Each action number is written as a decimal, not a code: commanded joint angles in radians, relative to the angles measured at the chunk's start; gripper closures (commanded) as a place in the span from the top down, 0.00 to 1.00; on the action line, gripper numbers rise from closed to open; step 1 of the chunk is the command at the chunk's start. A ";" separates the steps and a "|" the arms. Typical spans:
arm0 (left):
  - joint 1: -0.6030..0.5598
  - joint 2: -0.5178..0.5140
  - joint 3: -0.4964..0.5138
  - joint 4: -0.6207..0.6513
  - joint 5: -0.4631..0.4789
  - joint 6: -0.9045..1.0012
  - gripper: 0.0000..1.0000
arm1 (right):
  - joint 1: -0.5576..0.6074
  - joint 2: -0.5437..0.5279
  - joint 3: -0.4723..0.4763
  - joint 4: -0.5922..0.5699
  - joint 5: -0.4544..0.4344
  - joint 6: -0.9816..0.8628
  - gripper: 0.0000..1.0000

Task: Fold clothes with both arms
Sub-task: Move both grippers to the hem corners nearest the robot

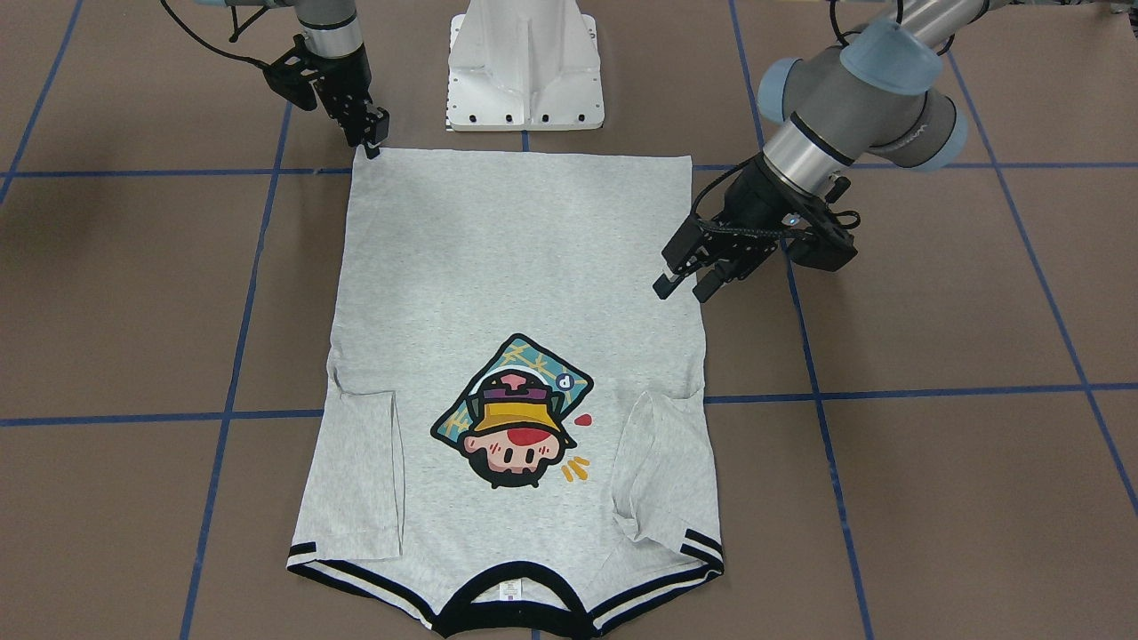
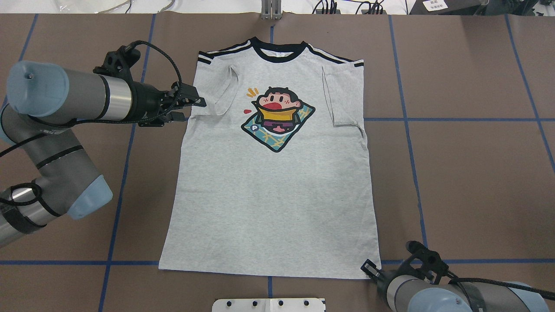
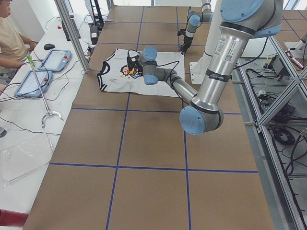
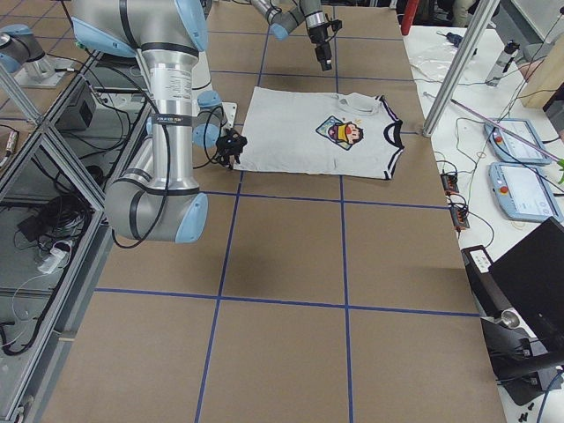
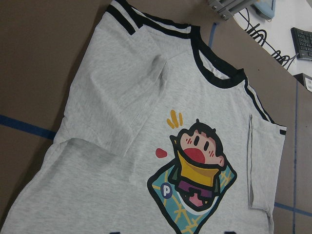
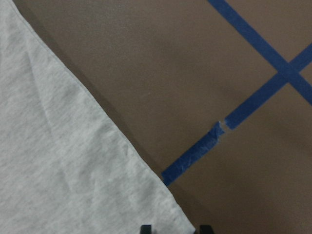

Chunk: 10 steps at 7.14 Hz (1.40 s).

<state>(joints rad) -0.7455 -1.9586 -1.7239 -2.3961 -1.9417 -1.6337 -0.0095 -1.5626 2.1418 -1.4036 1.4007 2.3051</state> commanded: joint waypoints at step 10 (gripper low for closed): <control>0.533 0.460 -0.402 0.113 0.369 -0.470 0.76 | 0.042 -0.004 0.076 -0.002 0.020 -0.001 0.00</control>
<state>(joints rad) -0.3217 -1.5350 -2.1006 -2.3523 -1.6572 -2.0183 0.0294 -1.5661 2.2166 -1.4056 1.4193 2.3041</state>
